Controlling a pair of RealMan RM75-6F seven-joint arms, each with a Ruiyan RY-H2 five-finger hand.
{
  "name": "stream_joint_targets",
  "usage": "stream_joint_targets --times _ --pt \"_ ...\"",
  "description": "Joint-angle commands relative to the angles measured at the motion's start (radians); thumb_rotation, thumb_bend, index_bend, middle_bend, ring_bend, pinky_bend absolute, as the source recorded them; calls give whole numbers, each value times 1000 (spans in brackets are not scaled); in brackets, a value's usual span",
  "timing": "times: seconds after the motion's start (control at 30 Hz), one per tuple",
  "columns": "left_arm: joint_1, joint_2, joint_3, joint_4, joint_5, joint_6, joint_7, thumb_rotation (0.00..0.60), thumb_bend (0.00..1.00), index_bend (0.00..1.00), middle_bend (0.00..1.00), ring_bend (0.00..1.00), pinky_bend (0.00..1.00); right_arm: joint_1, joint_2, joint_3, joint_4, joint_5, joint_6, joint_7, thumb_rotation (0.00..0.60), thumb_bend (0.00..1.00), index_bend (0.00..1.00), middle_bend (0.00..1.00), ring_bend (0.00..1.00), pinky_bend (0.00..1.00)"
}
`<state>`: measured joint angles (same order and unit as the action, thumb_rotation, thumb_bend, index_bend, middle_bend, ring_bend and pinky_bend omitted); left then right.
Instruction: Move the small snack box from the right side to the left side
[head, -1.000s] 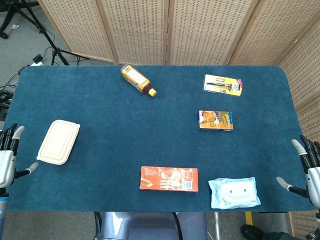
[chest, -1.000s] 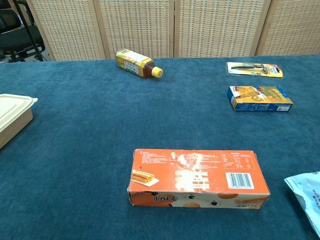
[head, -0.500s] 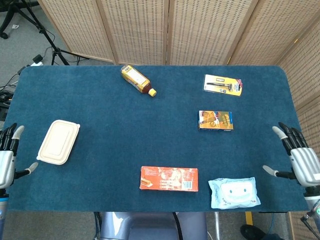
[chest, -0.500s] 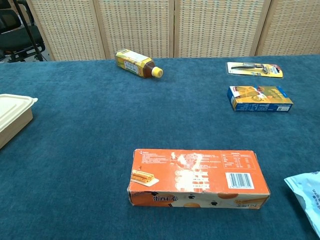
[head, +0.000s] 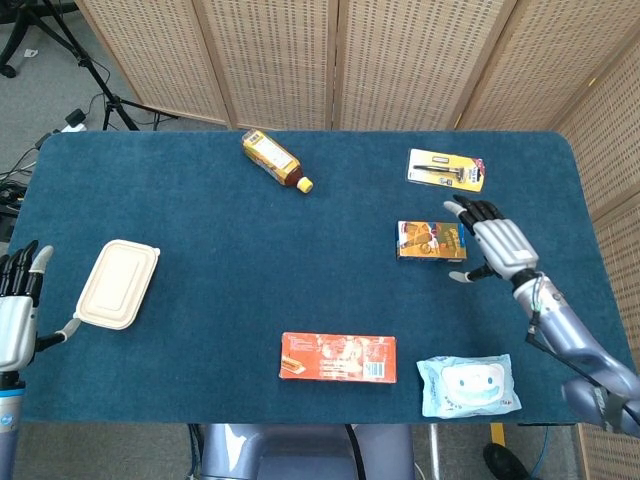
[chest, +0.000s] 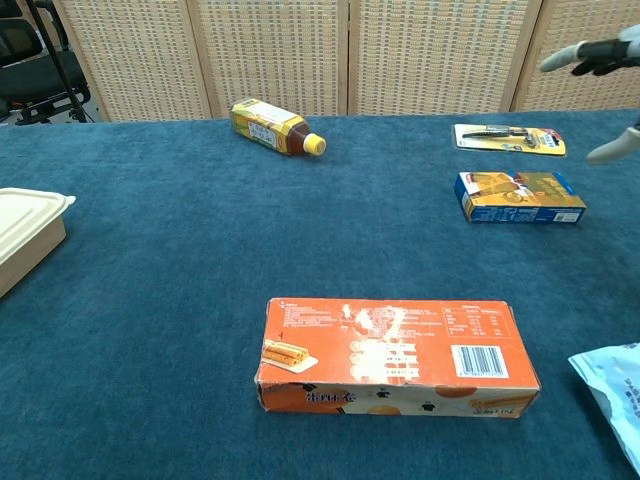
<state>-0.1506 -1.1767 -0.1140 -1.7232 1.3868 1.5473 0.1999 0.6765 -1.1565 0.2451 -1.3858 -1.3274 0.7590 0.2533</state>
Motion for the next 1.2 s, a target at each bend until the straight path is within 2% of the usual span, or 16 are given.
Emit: stream_joint_targets --times 0.03,0.3,0.6,0.63,0.7,0.87,0.97,1.07,1.2 --pt "-5 -3 -6 2 -10 -10 9 600 0 0 0 0 0 101 -117 18 148 113 -150 -79 600 0 0 0 0 0" --pt "-6 -4 -17 8 -33 -23 8 600 0 0 0 0 0 202 -269 -17 366 215 -278 -196 600 0 0 0 0 0" --pt "-11 -9 -26 21 -49 -35 16 600 0 0 0 0 0 228 -352 -72 494 261 -324 -282 600 0 1 0 0 0" --pt "-12 -12 -26 25 -48 -36 20 600 0 0 0 0 0 228 -363 -76 508 261 -319 -289 600 0 25 11 4 1" --pt "-15 -16 -25 27 -46 -41 19 600 0 0 0 0 0 226 -382 -78 528 257 -297 -296 600 0 117 90 66 49" --pt "-18 -17 -26 28 -45 -48 16 600 0 0 0 0 0 216 -450 -88 609 204 -207 -307 600 0 419 464 397 400" --pt "-16 -14 -27 26 -46 -49 10 600 0 0 0 0 0 215 -475 -86 641 183 -191 -285 600 53 561 622 547 523" --pt "-13 -11 -27 24 -44 -46 4 600 0 0 0 0 0 206 -461 -84 606 132 -128 -243 600 169 621 676 600 560" --pt "-12 -8 -25 20 -37 -47 -3 600 0 0 0 0 0 191 -385 -85 469 46 -22 -202 600 227 630 689 610 561"
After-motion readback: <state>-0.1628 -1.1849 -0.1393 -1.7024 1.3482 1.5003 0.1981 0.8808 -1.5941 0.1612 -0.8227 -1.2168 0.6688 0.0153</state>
